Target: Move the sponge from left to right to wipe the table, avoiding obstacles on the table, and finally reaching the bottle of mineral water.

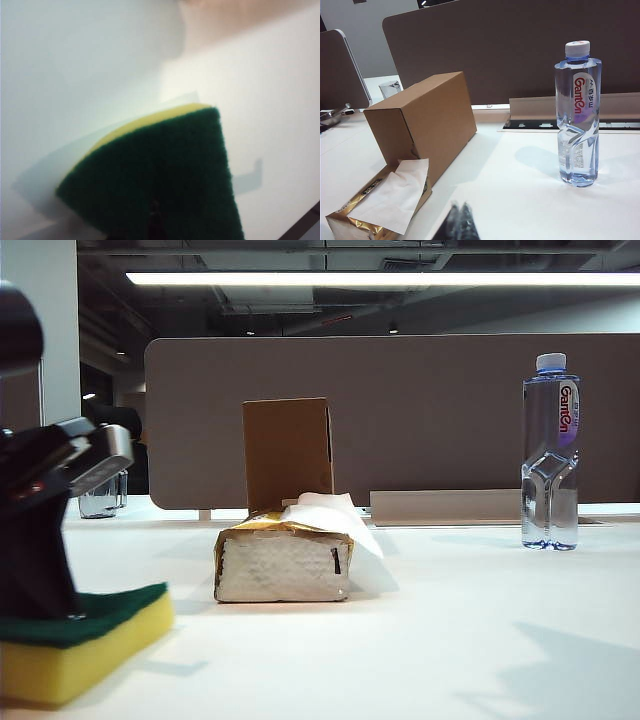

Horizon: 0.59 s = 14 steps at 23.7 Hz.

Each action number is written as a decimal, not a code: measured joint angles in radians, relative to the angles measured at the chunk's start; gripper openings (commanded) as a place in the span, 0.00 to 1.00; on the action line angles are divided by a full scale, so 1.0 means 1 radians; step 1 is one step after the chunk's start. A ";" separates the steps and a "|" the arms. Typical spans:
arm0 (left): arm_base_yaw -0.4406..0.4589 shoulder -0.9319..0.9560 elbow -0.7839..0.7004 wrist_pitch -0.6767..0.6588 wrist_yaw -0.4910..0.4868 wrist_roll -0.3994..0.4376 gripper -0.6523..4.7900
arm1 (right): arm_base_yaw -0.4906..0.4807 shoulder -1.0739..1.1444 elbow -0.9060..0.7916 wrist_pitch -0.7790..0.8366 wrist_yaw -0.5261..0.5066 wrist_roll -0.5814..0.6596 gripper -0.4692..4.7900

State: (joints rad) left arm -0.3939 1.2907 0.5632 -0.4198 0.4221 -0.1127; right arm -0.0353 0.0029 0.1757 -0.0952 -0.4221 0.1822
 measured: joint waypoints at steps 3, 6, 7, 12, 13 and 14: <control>-0.054 0.007 0.000 0.047 -0.010 -0.040 0.11 | 0.000 0.000 0.000 0.000 0.000 0.000 0.09; -0.104 0.026 0.000 0.095 -0.041 -0.092 0.11 | 0.000 0.000 0.000 0.000 -0.002 0.000 0.09; -0.110 0.034 0.000 0.103 -0.041 -0.105 0.11 | 0.000 0.000 0.000 0.000 -0.002 0.000 0.09; -0.113 0.077 0.001 0.151 -0.020 -0.167 0.11 | 0.000 0.000 0.000 0.000 -0.021 0.001 0.09; -0.116 0.085 0.001 0.171 -0.010 -0.181 0.11 | 0.000 0.000 0.000 0.000 -0.021 0.001 0.09; -0.137 0.087 0.001 0.190 -0.015 -0.198 0.11 | 0.000 0.000 0.000 0.000 -0.021 0.001 0.09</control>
State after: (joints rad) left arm -0.5308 1.3773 0.5640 -0.2298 0.4072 -0.3107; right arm -0.0349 0.0029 0.1757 -0.0952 -0.4431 0.1829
